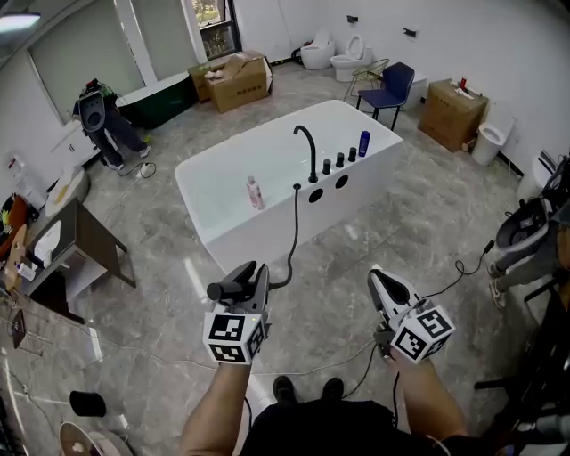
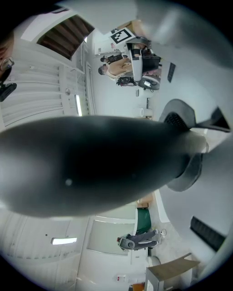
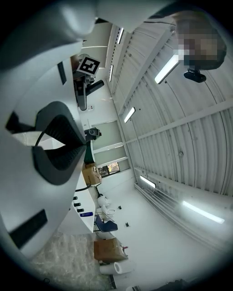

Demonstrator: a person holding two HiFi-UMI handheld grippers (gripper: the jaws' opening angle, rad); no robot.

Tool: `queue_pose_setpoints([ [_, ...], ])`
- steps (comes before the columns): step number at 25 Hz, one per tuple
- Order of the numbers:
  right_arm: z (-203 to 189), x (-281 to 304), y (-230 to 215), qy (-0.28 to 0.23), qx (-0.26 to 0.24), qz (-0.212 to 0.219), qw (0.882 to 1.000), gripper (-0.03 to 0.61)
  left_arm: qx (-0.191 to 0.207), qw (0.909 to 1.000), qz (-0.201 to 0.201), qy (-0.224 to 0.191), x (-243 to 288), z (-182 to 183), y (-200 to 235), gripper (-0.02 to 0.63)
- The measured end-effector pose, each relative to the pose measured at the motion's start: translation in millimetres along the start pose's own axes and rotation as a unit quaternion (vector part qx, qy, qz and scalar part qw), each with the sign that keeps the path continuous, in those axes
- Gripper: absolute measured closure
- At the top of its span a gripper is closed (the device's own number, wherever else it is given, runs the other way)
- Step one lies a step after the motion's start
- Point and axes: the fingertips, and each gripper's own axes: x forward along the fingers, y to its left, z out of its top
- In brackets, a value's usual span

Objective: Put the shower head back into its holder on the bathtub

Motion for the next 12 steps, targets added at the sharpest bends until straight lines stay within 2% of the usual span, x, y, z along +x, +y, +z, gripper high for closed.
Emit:
queue_pose_setpoints([
  [7, -1.1, -9.4, -8.9, 0.017, -0.041, 0.002, 0.999, 0.563, 0.011, 0.9999, -0.003, 0.003, 9.2, -0.5, -25.3, 0.531],
  [12, -4.4, -18.8, -24.4, 0.025, -0.043, -0.002, 0.999, 0.563, 0.009, 1.0, -0.001, 0.001, 14.9, 0.1, -46.9, 0.531],
])
